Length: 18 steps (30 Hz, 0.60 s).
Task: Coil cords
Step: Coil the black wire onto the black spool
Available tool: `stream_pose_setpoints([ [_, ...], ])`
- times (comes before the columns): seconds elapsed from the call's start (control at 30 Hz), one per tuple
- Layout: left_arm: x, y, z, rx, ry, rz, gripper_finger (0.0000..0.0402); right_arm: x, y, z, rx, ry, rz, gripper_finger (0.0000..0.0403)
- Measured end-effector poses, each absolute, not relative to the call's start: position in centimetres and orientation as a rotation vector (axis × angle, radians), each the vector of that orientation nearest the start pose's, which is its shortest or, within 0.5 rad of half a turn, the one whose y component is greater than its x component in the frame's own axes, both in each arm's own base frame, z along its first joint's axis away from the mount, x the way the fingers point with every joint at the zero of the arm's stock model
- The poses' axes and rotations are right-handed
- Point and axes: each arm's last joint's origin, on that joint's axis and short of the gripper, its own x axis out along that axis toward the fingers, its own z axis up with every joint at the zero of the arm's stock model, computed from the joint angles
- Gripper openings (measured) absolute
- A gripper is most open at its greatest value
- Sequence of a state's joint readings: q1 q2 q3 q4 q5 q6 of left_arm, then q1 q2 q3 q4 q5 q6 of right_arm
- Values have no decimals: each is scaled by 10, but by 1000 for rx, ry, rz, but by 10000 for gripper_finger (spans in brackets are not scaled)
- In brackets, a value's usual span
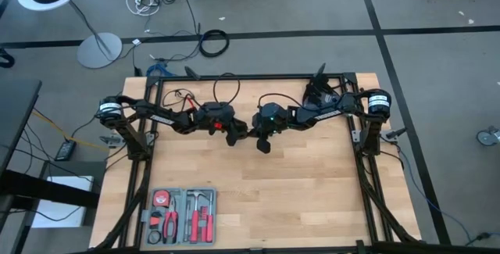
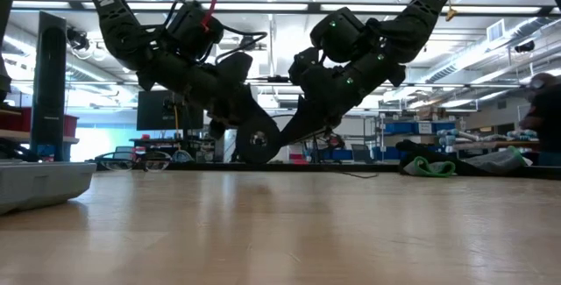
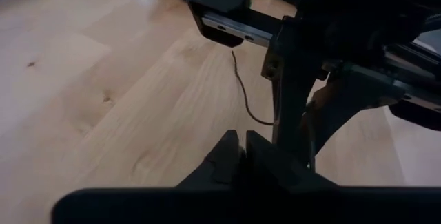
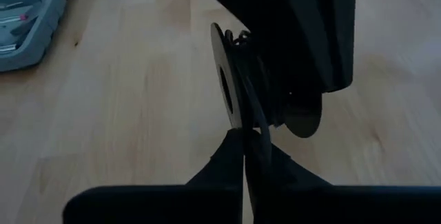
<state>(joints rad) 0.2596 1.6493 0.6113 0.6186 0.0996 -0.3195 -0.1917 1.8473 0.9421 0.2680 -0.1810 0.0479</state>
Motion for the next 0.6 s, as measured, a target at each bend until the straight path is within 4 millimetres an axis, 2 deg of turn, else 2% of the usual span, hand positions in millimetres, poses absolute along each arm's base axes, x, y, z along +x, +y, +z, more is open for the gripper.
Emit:
stream_pose_setpoints([
  [0.3,294,80,146,-426,403,122,121,360,-65,142,169,657,-30,1],
  [0.6,283,90,154,-436,438,69,137,359,-63,139,180,696,-44,0],
])
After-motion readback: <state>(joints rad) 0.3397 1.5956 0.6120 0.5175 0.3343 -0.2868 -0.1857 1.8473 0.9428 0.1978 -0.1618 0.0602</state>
